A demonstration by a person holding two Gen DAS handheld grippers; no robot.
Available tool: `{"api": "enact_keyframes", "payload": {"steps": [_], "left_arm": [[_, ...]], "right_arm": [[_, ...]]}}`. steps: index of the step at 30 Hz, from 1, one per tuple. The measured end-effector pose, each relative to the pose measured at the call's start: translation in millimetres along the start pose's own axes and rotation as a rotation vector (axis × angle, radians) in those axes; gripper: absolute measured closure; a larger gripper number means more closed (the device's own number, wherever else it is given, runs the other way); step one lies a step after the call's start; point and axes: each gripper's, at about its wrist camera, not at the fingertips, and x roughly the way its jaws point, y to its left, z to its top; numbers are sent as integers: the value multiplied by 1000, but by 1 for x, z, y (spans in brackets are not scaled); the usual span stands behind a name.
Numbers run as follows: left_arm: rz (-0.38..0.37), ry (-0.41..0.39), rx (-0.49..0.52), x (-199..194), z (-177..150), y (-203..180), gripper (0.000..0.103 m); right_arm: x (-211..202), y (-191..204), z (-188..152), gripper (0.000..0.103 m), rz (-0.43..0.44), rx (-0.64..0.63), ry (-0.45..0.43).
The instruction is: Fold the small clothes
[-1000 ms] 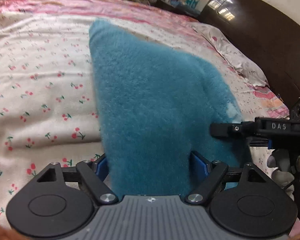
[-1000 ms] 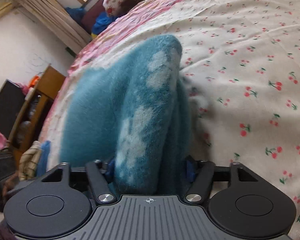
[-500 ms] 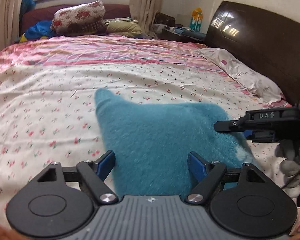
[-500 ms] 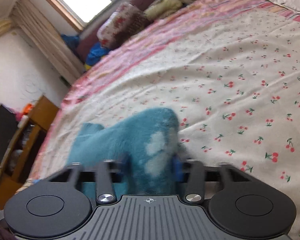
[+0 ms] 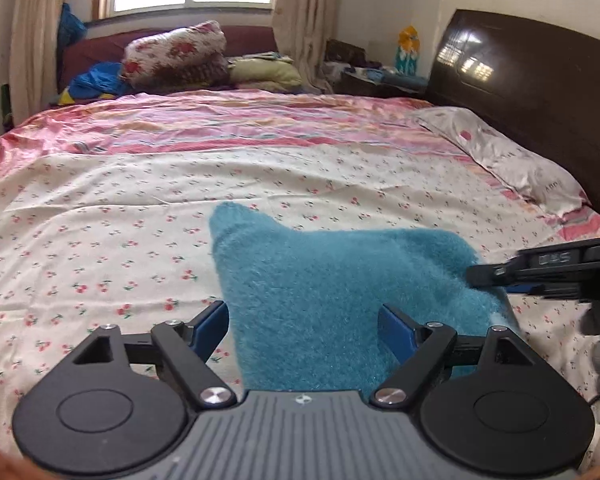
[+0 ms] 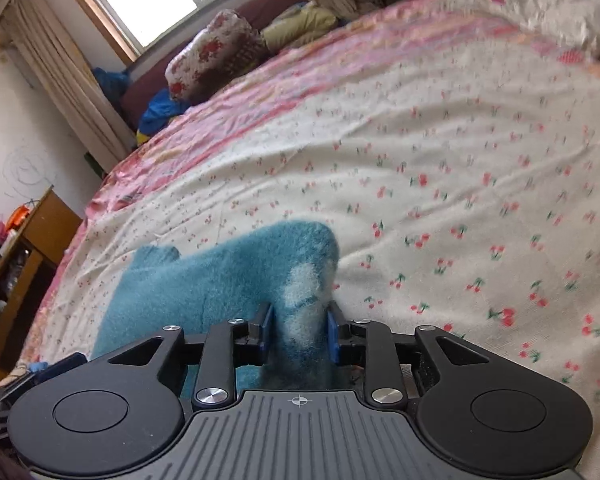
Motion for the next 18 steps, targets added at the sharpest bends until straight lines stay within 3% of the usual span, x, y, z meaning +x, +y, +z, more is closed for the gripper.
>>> {"api": "enact_keyframes", "payload": {"steps": [3,5,8,10,13,18], "left_arm": [[37,29,3,2,-3,1,16],[54,57,1,7,-6,2,15],[58,61,-21,7,-9,2,15],[58,72,-16,7,-11,2,15],[67,78,-2,2,-12,-1,15],[54,71,-4,-9,-19,2,15]], "right_arm": [[-26,19,-5,73,-70,-81,-78],[-44,32,-16,73,-67,-139,-111],[-42,46,-37,73,-24,-182,-38],[-29,54,-49,73,-84,-239,-5],[-23,56,-52,74,-126,-239,-12],[-42,69,-59,73,-125,-242,-46]]}}
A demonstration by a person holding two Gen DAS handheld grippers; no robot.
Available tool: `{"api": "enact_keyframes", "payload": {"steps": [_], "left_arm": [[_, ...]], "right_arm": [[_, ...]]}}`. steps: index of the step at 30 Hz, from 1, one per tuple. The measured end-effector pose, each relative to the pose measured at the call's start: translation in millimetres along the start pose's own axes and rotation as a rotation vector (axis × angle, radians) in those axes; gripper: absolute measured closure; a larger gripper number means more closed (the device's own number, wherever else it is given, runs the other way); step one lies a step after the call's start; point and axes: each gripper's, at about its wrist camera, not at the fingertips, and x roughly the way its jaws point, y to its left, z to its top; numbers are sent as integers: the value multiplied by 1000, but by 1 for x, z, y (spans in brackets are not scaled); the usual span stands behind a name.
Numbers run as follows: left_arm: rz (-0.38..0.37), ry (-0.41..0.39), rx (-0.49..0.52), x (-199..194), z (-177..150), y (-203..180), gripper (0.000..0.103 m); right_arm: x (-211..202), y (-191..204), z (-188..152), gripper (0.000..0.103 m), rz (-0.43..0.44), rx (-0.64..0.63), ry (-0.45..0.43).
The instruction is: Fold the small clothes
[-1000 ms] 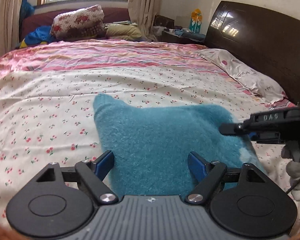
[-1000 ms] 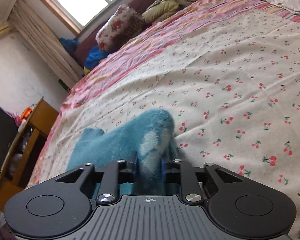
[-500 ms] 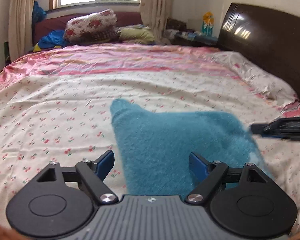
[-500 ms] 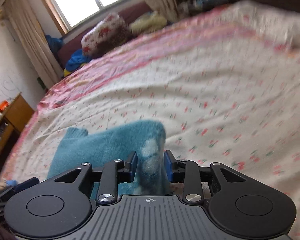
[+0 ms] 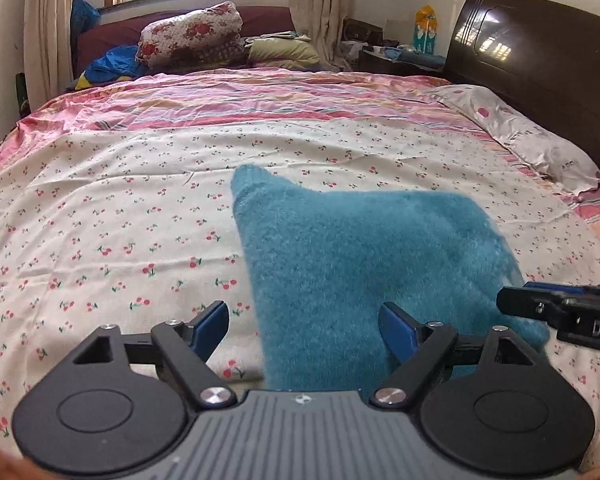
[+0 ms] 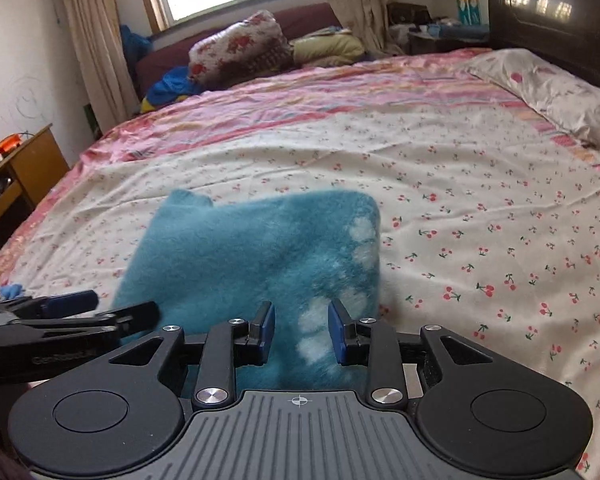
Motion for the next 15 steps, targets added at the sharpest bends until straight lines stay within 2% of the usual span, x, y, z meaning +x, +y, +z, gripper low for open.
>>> {"api": "enact_keyframes", "payload": {"steps": [4,15], "left_arm": [[-18,12,-15,-5,-6,5,15],[-27,44,47,-14,-16,2,15]], "right_arm": [[-3,9,-13,73,-35,-7,-2],[-20,34,-27,73,-105,11,-15]]}}
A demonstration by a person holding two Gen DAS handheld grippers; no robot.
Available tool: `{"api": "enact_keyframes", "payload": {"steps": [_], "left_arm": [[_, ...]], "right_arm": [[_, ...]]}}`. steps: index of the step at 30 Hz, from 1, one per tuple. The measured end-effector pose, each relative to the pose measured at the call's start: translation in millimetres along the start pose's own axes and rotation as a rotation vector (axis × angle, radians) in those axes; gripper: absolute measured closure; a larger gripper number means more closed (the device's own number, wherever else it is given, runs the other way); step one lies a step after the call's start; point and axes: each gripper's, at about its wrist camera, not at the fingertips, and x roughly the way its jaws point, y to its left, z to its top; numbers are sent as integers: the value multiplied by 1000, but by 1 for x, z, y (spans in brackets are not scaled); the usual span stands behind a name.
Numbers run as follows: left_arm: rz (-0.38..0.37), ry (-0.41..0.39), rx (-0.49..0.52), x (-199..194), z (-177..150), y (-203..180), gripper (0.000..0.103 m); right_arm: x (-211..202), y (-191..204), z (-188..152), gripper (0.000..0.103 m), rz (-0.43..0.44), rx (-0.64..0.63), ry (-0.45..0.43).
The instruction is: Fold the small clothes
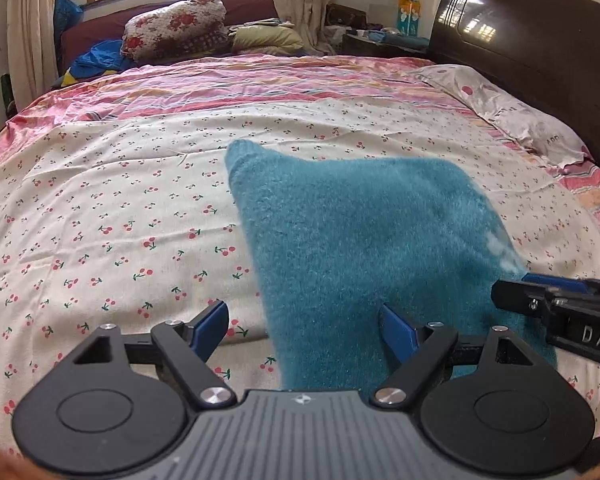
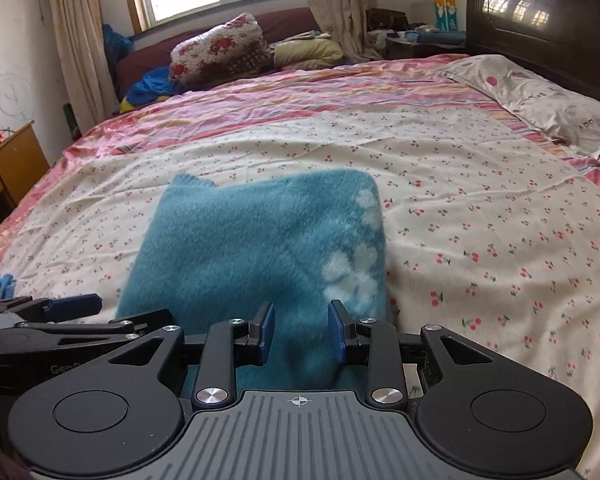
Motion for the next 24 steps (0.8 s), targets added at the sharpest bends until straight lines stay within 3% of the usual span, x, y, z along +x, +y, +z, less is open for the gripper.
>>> {"api": "enact_keyframes", "payload": {"steps": [24], "left_arm": [[83,18,38,3,-3,-20,10]], "right_arm": [[2,-8,-4,73,-9,-35,-11]]}}
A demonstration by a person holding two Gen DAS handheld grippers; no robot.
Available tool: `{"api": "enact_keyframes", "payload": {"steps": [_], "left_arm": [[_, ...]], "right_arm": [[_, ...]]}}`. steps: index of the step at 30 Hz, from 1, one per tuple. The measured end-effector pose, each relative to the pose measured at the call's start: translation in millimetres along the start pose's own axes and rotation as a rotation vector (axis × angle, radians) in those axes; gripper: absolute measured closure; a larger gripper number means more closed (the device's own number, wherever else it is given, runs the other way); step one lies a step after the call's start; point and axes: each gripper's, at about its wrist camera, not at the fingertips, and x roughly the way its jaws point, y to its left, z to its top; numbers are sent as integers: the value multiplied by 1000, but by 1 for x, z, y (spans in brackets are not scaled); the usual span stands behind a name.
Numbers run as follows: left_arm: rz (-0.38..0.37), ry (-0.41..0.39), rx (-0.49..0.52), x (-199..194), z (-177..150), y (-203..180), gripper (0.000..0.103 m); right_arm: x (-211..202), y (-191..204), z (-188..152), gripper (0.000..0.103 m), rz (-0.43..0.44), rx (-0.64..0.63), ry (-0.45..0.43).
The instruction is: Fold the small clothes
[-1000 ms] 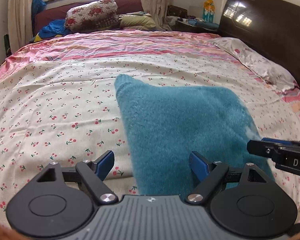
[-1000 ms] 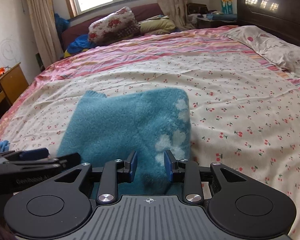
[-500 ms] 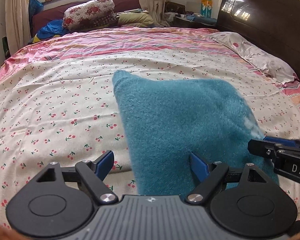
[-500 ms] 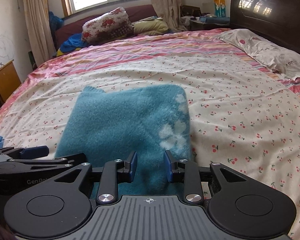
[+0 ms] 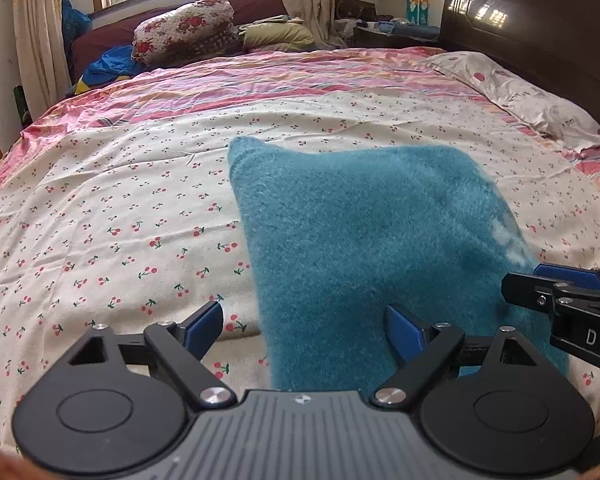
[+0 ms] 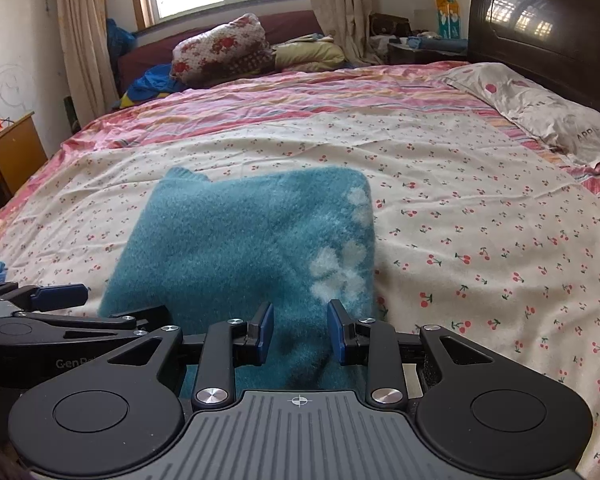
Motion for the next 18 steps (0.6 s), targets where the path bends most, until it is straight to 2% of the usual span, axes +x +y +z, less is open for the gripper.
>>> {"api": "enact_keyframes", "payload": {"steps": [10,18], "left_arm": [[1,21,7,-10,-13,-8,10],[-9,12,14,-25,-29,-7,10]], "right_arm": [[-6,-4,-14,73,7,16,25],[-23,0,-27,73,11,5,11]]}}
